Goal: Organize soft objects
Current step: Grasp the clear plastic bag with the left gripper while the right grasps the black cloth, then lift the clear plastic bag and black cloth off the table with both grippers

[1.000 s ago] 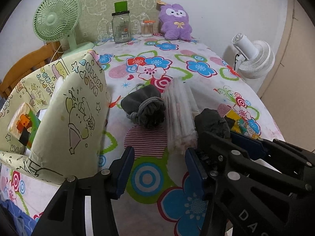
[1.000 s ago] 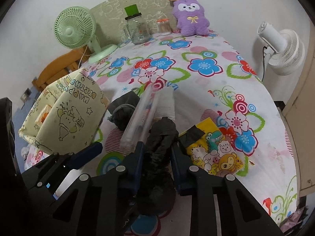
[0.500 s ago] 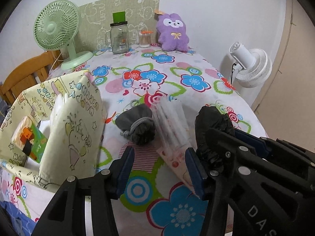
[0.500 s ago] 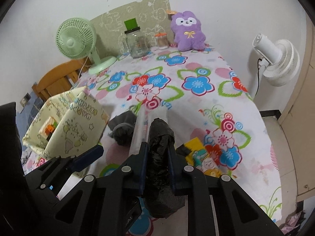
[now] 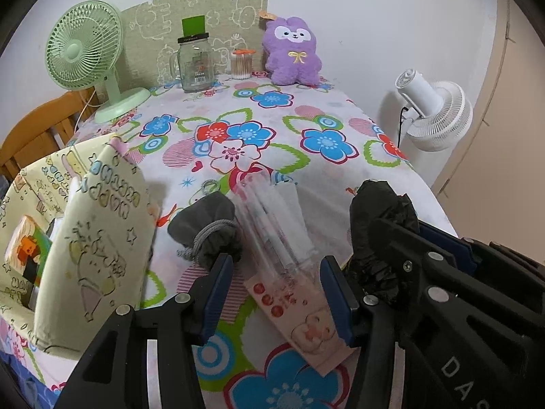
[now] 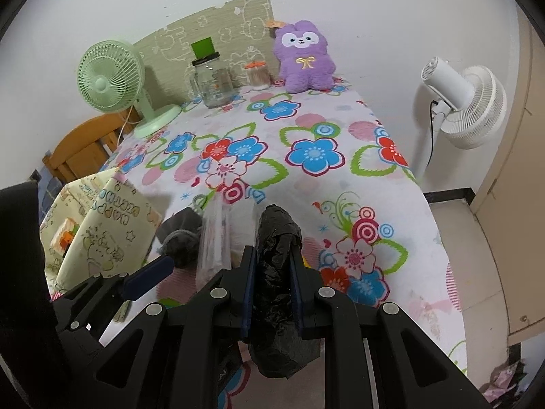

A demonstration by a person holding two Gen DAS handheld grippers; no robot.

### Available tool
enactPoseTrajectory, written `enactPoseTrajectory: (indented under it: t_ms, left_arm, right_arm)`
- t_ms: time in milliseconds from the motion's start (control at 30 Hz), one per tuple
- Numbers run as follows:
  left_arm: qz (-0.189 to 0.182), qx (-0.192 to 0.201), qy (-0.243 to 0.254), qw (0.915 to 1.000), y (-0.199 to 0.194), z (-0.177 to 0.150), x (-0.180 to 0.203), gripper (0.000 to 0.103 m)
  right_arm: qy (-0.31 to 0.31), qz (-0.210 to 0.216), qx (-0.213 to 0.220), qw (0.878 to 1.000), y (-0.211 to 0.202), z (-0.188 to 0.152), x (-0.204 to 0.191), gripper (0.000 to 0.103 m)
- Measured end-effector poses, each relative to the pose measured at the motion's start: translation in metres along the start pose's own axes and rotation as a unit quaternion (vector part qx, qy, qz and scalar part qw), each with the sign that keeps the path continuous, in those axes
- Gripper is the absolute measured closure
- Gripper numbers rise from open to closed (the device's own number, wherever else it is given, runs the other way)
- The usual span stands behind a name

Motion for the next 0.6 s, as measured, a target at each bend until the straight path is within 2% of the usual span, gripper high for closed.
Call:
enactPoseTrajectory:
  t_ms: [367,400,467,600]
  left_arm:
    - [0.016,-0.015,-0.009,0.9997,0.022,0.008,0.003,0.048]
    - [0.017,-0.016,-0.01,0.9997,0.023,0.008,0.003,0.05]
    - [0.022,-0.02,-0.012,0.9995,0.025,0.007,0.001,0.063]
    - [0.022,-0.036,-0.013,0.999,0.03,0.004,-0.001,0.07]
  right_arm:
    - [0.007,-0.004,-0.01,1.0,0.019,0.009,0.016,0.081]
    - [0.006,-0.004,-0.011,1.0,0.022,0.009,0.016,0.081]
    - [0.005,-0.004,-0.012,1.0,0.024,0.01,0.017,0.081]
    - [0.007,-0.004,-0.012,1.0,0.028,0.011,0.016,0.081]
Point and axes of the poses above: each gripper's, at about its wrist camera, not at the fingertips, and y roughly the way its jaws point, x to its right, z to its top, the point moved 8 cm from there along y, roughly the way its jaws point, and after that the axes turned 3 degrees about z, right-handed, at the moved point
